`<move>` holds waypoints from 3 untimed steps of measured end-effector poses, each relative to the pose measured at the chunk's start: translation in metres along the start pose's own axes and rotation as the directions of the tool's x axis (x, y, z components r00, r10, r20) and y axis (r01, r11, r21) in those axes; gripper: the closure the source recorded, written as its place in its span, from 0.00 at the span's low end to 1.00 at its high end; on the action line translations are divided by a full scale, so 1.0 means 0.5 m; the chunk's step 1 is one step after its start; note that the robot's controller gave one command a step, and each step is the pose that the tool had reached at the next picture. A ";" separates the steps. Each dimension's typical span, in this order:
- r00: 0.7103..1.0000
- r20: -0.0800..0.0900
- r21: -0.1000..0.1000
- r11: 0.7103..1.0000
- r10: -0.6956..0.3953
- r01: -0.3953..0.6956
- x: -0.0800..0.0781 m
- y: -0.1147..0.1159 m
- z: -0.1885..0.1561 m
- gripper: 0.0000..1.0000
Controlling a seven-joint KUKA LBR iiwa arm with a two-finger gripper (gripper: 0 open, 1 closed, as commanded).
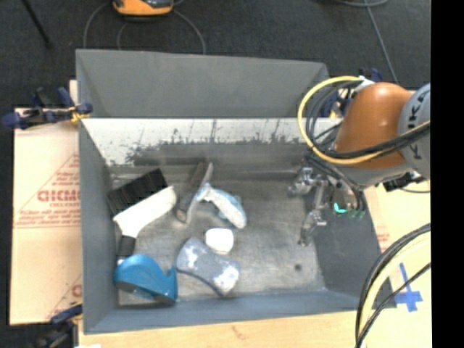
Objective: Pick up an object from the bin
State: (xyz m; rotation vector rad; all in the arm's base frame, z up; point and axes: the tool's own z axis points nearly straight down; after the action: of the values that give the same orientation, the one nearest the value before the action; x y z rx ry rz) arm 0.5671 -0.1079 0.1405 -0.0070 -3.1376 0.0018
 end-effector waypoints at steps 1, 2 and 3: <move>1.000 0.008 0.001 1.000 -0.003 0.003 -0.004 0.000 -0.009 0.00; 0.997 0.012 -0.003 0.997 0.074 -0.074 -0.030 0.131 0.132 0.00; 1.000 0.005 0.000 1.000 0.007 -0.007 -0.054 0.141 0.079 0.00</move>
Offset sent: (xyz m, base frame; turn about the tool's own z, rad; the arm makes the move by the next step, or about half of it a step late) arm 0.0132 0.0691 -0.0705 0.0746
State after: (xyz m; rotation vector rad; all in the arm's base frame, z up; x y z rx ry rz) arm 0.5944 -0.0378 0.1008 -0.0173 -3.1429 0.0026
